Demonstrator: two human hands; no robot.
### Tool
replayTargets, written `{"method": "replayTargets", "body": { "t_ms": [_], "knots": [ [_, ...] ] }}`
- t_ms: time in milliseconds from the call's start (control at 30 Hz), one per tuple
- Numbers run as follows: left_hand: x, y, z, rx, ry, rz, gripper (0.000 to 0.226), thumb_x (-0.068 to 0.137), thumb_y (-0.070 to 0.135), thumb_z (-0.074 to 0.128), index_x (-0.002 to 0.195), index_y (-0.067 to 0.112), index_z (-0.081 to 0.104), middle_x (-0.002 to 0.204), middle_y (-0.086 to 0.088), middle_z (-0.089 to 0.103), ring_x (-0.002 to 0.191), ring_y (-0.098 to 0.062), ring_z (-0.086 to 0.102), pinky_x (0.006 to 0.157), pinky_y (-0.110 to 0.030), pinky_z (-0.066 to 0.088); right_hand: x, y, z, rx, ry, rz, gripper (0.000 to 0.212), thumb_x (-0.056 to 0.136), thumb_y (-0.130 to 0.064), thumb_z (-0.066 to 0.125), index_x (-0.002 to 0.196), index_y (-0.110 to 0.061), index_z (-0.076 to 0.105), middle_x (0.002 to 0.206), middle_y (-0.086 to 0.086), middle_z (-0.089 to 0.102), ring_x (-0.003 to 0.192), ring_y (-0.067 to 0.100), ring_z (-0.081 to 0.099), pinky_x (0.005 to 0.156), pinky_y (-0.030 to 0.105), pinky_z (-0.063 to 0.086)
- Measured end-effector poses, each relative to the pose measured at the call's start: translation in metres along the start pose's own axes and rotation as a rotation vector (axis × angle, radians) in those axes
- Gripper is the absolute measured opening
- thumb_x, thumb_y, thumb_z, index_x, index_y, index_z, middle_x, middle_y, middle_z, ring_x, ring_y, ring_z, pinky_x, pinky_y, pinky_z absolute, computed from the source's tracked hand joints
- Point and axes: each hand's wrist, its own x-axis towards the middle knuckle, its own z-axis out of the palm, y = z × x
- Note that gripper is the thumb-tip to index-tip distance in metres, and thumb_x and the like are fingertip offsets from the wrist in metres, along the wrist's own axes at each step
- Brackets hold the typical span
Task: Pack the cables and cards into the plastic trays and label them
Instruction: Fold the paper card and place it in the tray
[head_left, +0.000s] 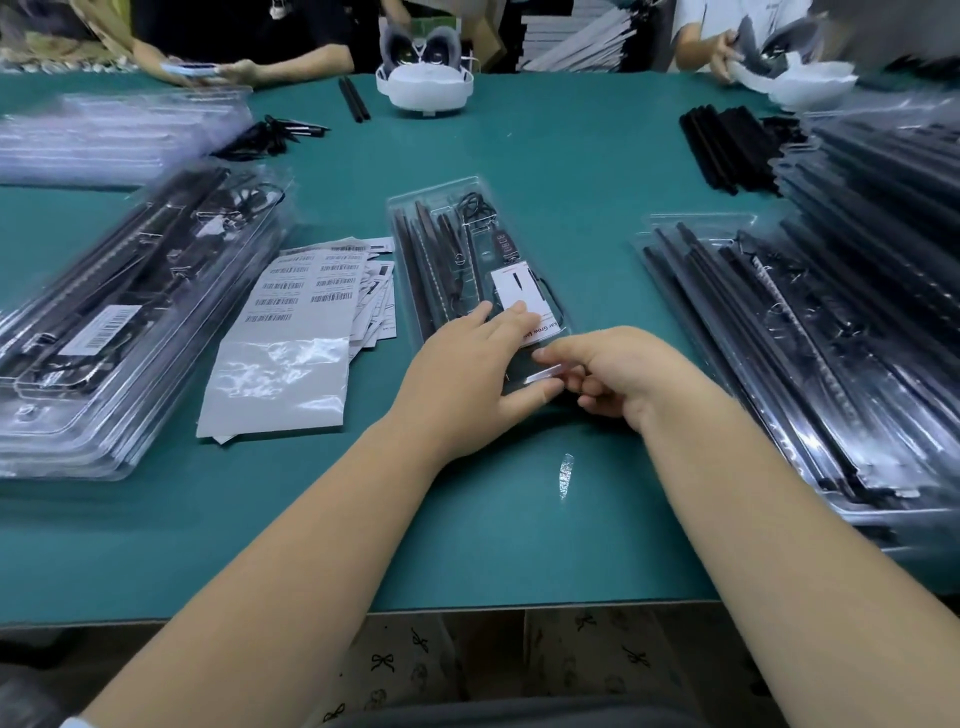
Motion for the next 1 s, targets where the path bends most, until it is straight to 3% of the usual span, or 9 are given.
{"method": "replayTargets", "body": {
  "t_ms": [67,167,300,433,600,833,1000],
  "knots": [
    [-0.002,0.001,-0.001,-0.072,0.044,0.009,0.058,0.084,0.042,0.064,0.131,0.008,0.052,0.13,-0.008,0.058,0.123,-0.03,0.048,0.098,-0.029,0.031,0.0,-0.001,0.0,0.045,0.049,0.007,0.021,0.076,-0.019,0.073,0.06,-0.016,0.059,0.036,-0.007,0.043,0.028,0.003,0.036,0.033,0.011,0.032],
    [-0.003,-0.001,-0.002,-0.062,0.045,0.021,0.061,0.079,0.038,0.067,0.13,0.007,0.052,0.122,-0.008,0.06,0.119,-0.028,0.05,0.101,-0.037,0.038,-0.002,-0.001,-0.001,0.077,0.075,0.007,0.022,0.075,-0.016,0.072,0.06,-0.016,0.057,0.036,-0.006,0.041,0.027,0.003,0.033,0.032,0.011,0.029],
    [-0.002,-0.002,0.0,0.027,-0.038,-0.031,0.064,0.087,0.037,0.061,0.143,0.017,0.038,0.147,0.0,0.041,0.133,-0.028,0.034,0.111,-0.045,0.028,-0.005,0.001,0.0,0.027,0.047,-0.025,0.022,0.078,-0.021,0.071,0.06,-0.018,0.059,0.038,-0.007,0.044,0.028,0.004,0.031,0.033,0.011,0.028],
    [0.0,-0.002,0.004,0.135,-0.107,-0.025,0.062,0.097,0.046,0.043,0.15,0.021,0.023,0.156,0.002,0.024,0.14,-0.031,0.022,0.114,-0.046,0.02,-0.006,-0.002,-0.005,0.064,-0.011,0.01,0.02,0.083,-0.026,0.064,0.067,-0.014,0.061,0.043,-0.003,0.05,0.03,0.005,0.03,0.033,0.013,0.03],
    [0.0,-0.002,0.003,0.097,-0.09,-0.035,0.063,0.096,0.05,0.041,0.149,0.022,0.025,0.156,0.003,0.026,0.14,-0.029,0.022,0.114,-0.044,0.019,-0.006,-0.008,-0.007,-0.088,-0.123,0.101,0.032,0.086,-0.031,0.055,0.061,-0.012,0.059,0.043,-0.003,0.047,0.03,0.006,0.026,0.031,0.013,0.026],
    [0.0,-0.006,0.003,0.022,-0.095,-0.068,0.066,0.094,0.054,0.04,0.15,0.024,0.023,0.157,0.003,0.023,0.144,-0.029,0.016,0.117,-0.043,0.012,-0.005,-0.005,-0.002,-0.098,-0.082,0.03,0.035,0.086,-0.036,0.061,0.058,-0.016,0.056,0.04,-0.007,0.042,0.03,0.004,0.023,0.029,0.014,0.016],
    [0.0,0.0,0.004,0.016,-0.033,-0.073,0.064,0.091,0.058,0.044,0.147,0.029,0.032,0.153,0.009,0.032,0.142,-0.024,0.024,0.113,-0.041,0.025,-0.006,0.001,-0.004,0.003,-0.009,-0.041,0.035,0.084,-0.027,0.062,0.051,-0.015,0.056,0.043,-0.001,0.044,0.029,0.006,0.023,0.031,0.016,0.016]
  ]
}}
